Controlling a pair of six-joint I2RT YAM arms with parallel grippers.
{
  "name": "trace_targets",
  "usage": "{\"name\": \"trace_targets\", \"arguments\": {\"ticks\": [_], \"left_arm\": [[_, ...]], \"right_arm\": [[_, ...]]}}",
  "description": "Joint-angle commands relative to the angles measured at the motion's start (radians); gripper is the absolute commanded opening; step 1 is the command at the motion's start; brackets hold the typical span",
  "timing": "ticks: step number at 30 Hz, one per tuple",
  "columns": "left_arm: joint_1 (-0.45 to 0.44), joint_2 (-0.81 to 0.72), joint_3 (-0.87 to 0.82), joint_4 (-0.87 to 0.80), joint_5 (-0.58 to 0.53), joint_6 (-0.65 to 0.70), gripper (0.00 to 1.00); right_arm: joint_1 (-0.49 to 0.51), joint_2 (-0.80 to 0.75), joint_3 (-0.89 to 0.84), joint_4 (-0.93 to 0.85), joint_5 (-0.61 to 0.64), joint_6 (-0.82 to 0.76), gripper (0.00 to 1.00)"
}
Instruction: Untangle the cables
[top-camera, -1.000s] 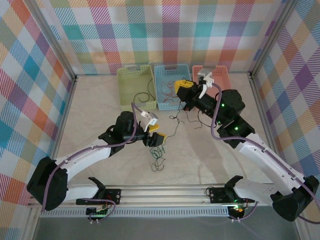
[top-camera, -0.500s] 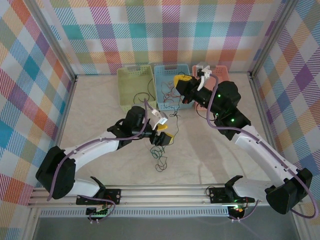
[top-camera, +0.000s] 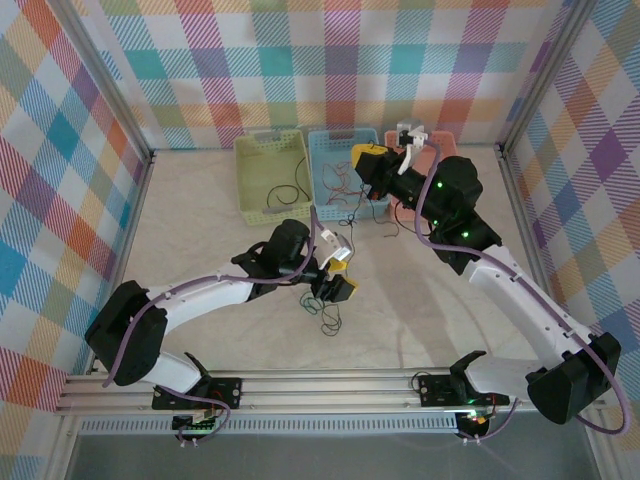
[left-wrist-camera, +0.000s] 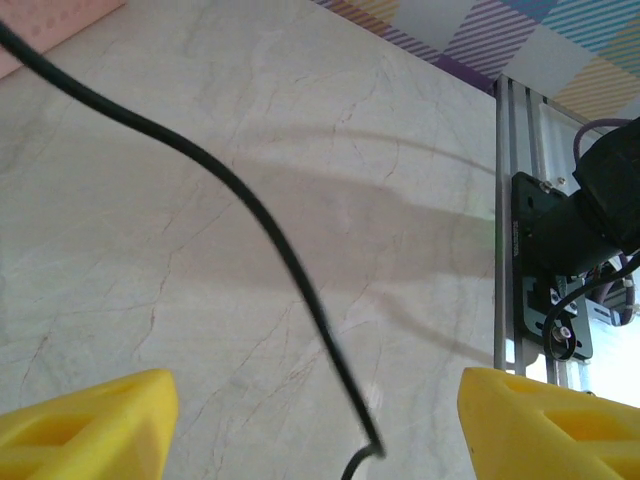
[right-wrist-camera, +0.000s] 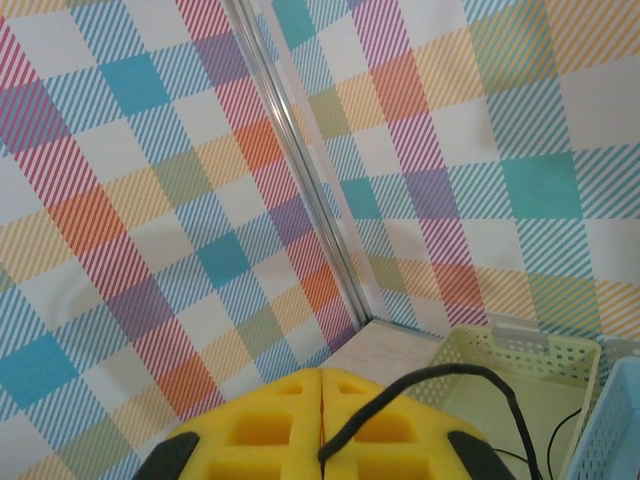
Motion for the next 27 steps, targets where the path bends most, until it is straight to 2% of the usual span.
{"name": "trace_targets", "arguments": {"ticks": [1,5,7,9,13,16,20,23,27], "left_arm": [[-0.016,0.010,0.022,0.051,-0.006,0.016,0.67],[-0.017,0.015,0.034,0.026,-0.016,0.021,0.42],[-0.017,0.011,0.035,0.018,-0.044,0.010,0.15],[-0.018,0.000,0.033,-0.002,-0.088,-0.002,0.00],[-0.016,-0.073,0.010,-0.081,-0.278,-0.016,0.00],[-0.017,-0.162,-0.020,-0.131,-0.367,-0.022,0.00],[-0.014,-0.285,-0.088,-0.159,-0.440,0.009,0.00],[-0.006,-0.358,-0.151,-0.134,-0.553,0.016,0.00],[0.019,-0.414,-0.183,-0.136,-0.589,0.024,0.00]], "right_arm": [[-0.011,0.000,0.036,0.039,-0.022,0.024,0.00],[-0.015,-0.002,0.034,0.038,-0.028,0.023,0.00],[-0.020,-0.003,0.032,0.035,-0.032,0.021,0.00],[-0.025,-0.011,0.029,0.030,-0.028,0.013,0.00],[-0.048,-0.047,0.036,-0.068,0.082,-0.033,0.00],[-0.111,-0.087,0.001,-0.088,0.155,-0.047,0.00],[-0.286,-0.161,-0.073,-0.108,0.208,0.007,0.00],[-0.459,-0.205,-0.137,-0.096,0.144,0.151,0.00],[-0.615,-0.233,-0.177,-0.111,0.099,0.262,0.00]]}}
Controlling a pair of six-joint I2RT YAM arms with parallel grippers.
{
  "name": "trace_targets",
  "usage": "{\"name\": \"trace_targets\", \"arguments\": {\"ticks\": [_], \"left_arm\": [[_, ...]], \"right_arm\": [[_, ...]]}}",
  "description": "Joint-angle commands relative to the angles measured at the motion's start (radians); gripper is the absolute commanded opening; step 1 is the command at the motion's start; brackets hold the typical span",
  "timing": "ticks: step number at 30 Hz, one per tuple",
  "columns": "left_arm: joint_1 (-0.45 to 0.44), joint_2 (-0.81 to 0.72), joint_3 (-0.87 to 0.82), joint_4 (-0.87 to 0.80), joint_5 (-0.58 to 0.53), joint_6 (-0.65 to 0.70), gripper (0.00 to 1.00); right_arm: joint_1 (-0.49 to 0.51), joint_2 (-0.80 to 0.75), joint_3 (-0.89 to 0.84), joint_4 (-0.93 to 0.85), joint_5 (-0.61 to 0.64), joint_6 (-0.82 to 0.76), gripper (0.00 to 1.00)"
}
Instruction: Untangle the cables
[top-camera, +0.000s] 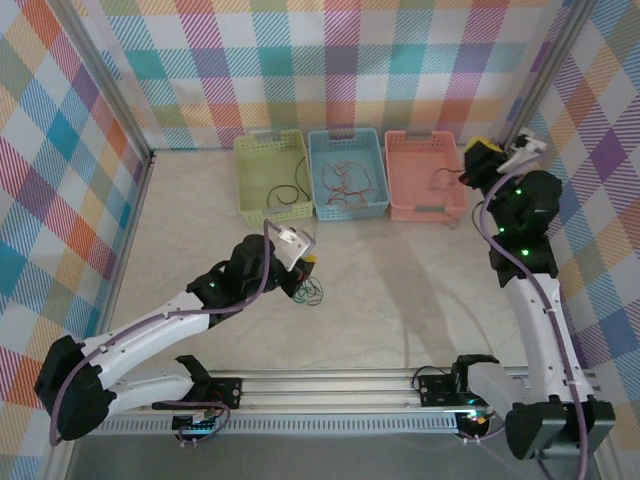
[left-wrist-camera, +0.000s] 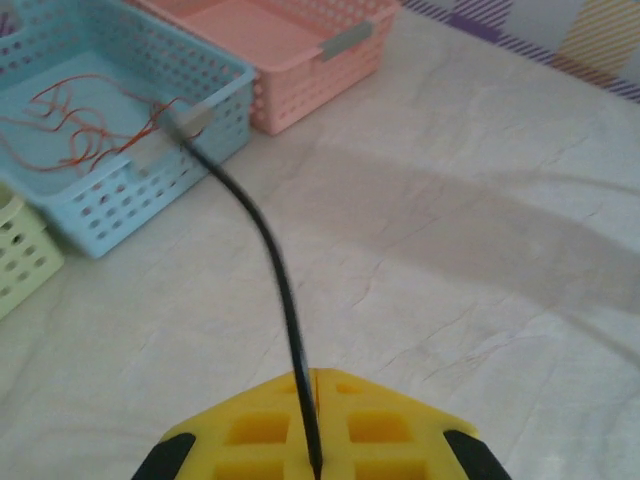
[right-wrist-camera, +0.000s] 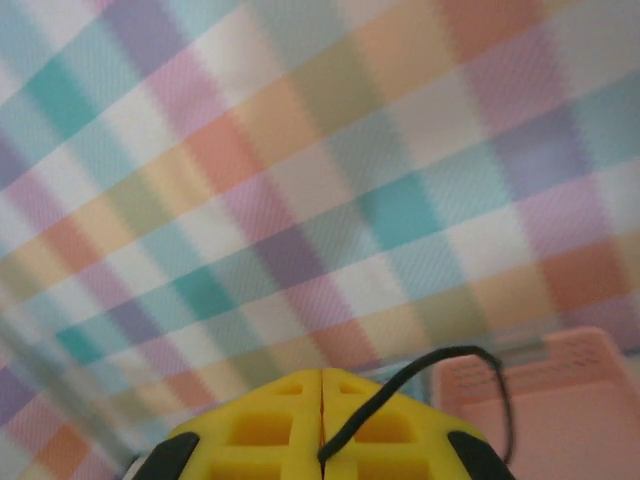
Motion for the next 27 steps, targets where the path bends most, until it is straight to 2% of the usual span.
{"name": "trace_targets", "arguments": {"ticks": [1,4,15,27], "left_arm": [[0.016,-0.031,-0.028,-0.013,-0.094,0.024,0.00],[0.021,-0.043,-0.045,0.014,-0.101,0.020,0.00],[0.022,-0.029,-0.068,0.077,-0.073,0.009,0.00],[0.022,0.001,-0.098,0.173,-0.058,-0.003,0.00]], "right_arm": [[-0.078,-0.027,-0.034,0.002,-0.043,0.141,0.00],[-0.112,-0.014,-0.051,0.044,-0.090,0.188,0.00],[-0.105,0.065,-0.041,0.106,-0.264,0.272,0.00],[0.037,0.191,0.079,0.086,-0.321,0.251,0.00]]}}
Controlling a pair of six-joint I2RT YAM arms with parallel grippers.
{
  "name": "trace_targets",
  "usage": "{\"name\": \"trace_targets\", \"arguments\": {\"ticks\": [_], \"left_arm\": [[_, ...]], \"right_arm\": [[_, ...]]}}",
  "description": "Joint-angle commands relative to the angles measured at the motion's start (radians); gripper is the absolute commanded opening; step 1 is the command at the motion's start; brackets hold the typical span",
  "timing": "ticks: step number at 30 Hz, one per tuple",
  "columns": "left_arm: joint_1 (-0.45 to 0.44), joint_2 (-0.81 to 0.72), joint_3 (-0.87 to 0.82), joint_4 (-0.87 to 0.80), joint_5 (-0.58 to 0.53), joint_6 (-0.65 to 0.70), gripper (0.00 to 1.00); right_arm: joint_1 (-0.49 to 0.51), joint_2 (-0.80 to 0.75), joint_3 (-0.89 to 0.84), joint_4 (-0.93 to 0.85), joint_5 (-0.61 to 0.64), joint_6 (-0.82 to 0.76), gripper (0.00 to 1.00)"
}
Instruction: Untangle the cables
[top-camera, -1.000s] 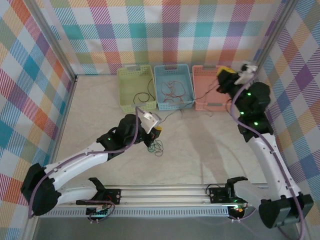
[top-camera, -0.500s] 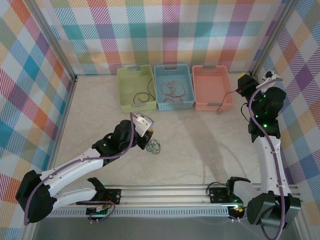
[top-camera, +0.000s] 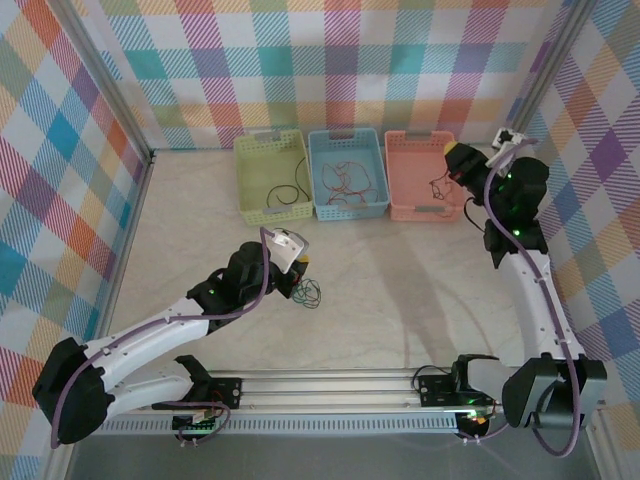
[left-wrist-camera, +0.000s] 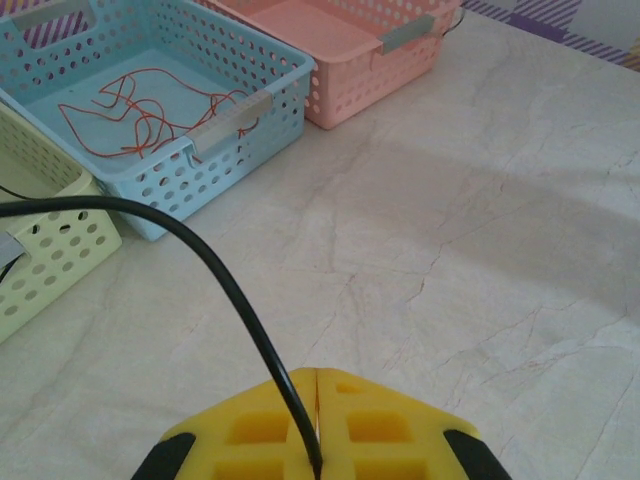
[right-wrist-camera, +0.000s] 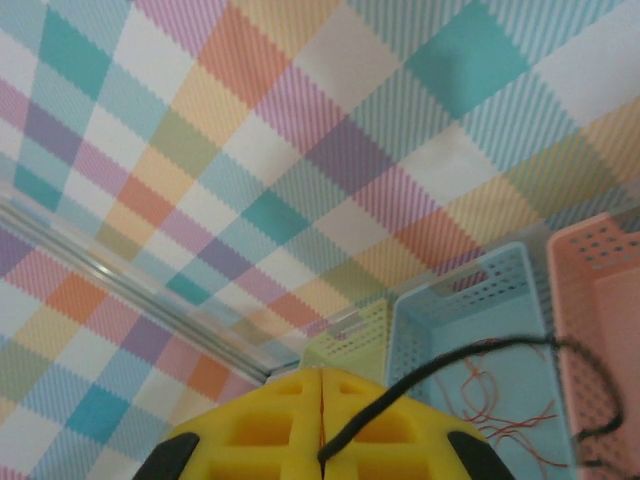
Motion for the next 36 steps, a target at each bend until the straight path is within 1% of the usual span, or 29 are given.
{"name": "trace_targets", "arguments": {"ticks": [1,12,19,21,25,27,30,31,32,33,34,36], "left_arm": [[0.010,0.015,-0.017,0.065,0.014,-0.008,0.00],[0.010,0.044,-0.076,0.188,0.009,-0.032,0.00],[0.010,0.080,-0.101,0.250,-0.005,-0.034,0.00],[0.009,0.087,-0.101,0.257,-0.008,-0.034,0.00],[0.009,0.102,-0.096,0.254,-0.001,-0.037,0.00],[0.009,0.095,-0.103,0.257,-0.004,-0.036,0.00],[0.009,0.080,-0.118,0.272,-0.006,-0.036,0.00],[0.009,0.078,-0.121,0.273,-0.006,-0.036,0.00],[0.009,0.076,-0.122,0.273,-0.006,-0.036,0.00],[0.010,0.073,-0.124,0.273,-0.005,-0.037,0.00],[0.010,0.071,-0.125,0.273,-0.004,-0.038,0.00],[0.010,0.068,-0.129,0.277,-0.004,-0.039,0.00]], "right_arm": [[0.041,0.037,0.070,0.029,-0.029,-0.005,0.00],[0.187,0.296,0.334,-0.001,-0.042,-0.053,0.00],[0.257,0.542,0.529,0.054,-0.069,-0.032,0.00],[0.266,0.618,0.601,0.042,-0.080,-0.017,0.00],[0.283,0.770,0.737,0.024,-0.062,-0.023,0.00],[0.288,0.844,0.800,-0.020,-0.055,-0.025,0.00],[0.298,0.940,0.866,-0.091,-0.039,-0.047,0.08],[0.301,0.967,0.884,-0.117,-0.038,-0.058,0.12],[0.303,0.987,0.901,-0.148,-0.033,-0.065,0.19],[0.306,1.006,0.918,-0.188,-0.026,-0.073,0.28],[0.306,1.019,0.930,-0.224,-0.029,-0.085,0.29],[0.309,1.025,0.922,-0.237,-0.053,-0.118,0.22]]}}
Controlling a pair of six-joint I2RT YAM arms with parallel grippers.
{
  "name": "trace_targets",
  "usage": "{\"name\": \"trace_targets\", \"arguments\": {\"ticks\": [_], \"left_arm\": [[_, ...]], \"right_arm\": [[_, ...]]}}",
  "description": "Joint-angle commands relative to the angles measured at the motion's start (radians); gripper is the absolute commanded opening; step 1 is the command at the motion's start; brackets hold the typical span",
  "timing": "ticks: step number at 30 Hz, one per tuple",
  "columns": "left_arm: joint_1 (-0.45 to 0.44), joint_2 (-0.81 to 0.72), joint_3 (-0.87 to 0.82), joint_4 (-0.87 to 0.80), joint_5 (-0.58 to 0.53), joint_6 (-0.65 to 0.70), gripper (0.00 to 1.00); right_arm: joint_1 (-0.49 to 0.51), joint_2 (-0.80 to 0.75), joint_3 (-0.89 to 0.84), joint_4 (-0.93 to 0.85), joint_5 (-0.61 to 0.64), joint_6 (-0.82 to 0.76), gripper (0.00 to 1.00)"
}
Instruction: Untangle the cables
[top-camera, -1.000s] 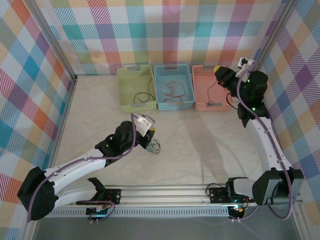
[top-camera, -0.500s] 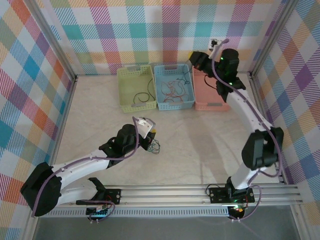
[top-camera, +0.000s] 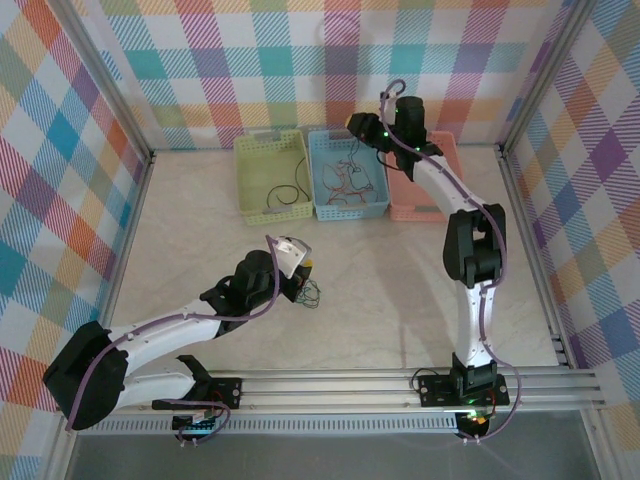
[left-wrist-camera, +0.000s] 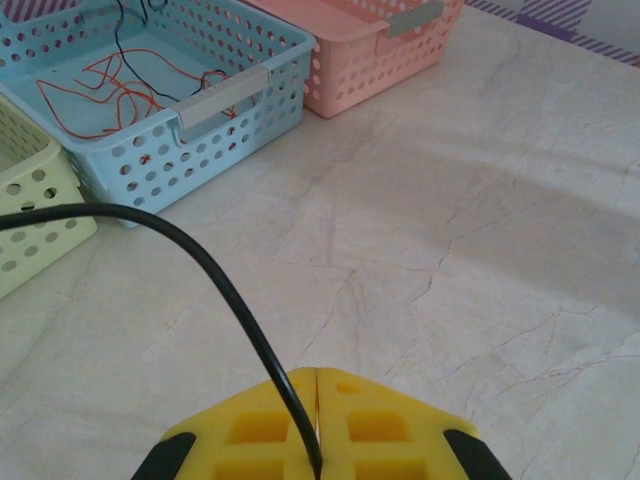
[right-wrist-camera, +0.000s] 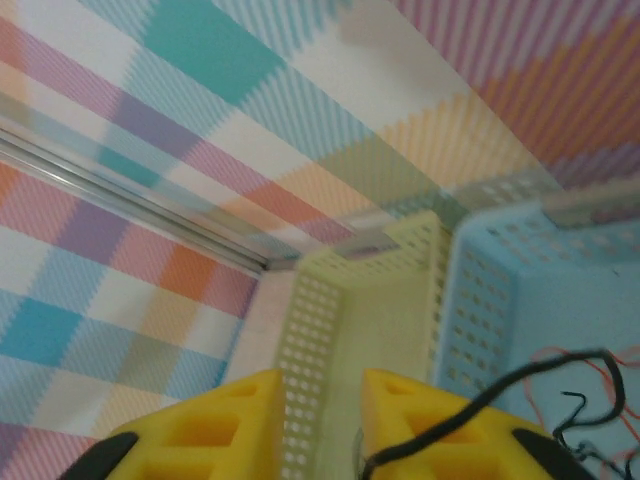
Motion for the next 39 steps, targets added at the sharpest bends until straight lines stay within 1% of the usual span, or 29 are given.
{"name": "trace_targets", "arguments": {"ticks": [1,2,4,5,10,14,16,20,23,28,32,36,39], "left_arm": [[0.009,-0.026,-0.014,0.041,-0.005,-0.010,0.00],[0.010,-0.025,-0.013,0.042,-0.006,-0.010,0.00],[0.009,-0.023,-0.011,0.039,-0.006,-0.010,0.00],[0.009,-0.024,-0.011,0.038,-0.006,-0.010,0.00],[0.009,-0.033,-0.018,0.046,-0.017,-0.014,0.00],[0.009,-0.054,-0.033,0.057,-0.054,-0.021,0.00],[0.009,-0.076,-0.050,0.071,-0.090,-0.029,0.00],[0.011,-0.124,-0.087,0.102,-0.175,-0.051,0.00],[0.011,-0.162,-0.115,0.117,-0.227,-0.067,0.00],[0.012,-0.232,-0.164,0.150,-0.279,-0.078,0.00],[0.017,-0.259,-0.182,0.161,-0.286,-0.085,0.00],[0.020,-0.259,-0.183,0.158,-0.282,-0.084,0.00],[0.020,-0.263,-0.186,0.160,-0.282,-0.085,0.00]], "right_arm": [[0.014,-0.010,0.012,-0.064,-0.019,-0.065,0.20],[0.016,-0.023,-0.014,-0.045,-0.013,-0.076,0.18],[0.016,-0.049,-0.062,-0.003,-0.009,-0.089,0.08],[0.015,-0.057,-0.074,0.007,-0.010,-0.095,0.06],[0.018,-0.079,-0.083,0.013,-0.022,-0.103,0.00],[0.041,-0.097,-0.020,0.015,-0.088,-0.128,0.00],[0.068,-0.112,0.038,-0.005,-0.112,-0.165,0.00],[0.136,-0.123,0.188,-0.075,-0.128,-0.255,0.00],[0.176,-0.114,0.251,-0.034,-0.132,-0.246,0.00],[0.224,-0.008,0.415,-0.027,-0.128,-0.206,0.00],[0.239,0.134,0.528,-0.014,-0.112,-0.131,0.01],[0.251,0.255,0.547,0.031,-0.082,-0.068,0.04],[0.258,0.333,0.554,0.048,-0.055,-0.058,0.06]]}}
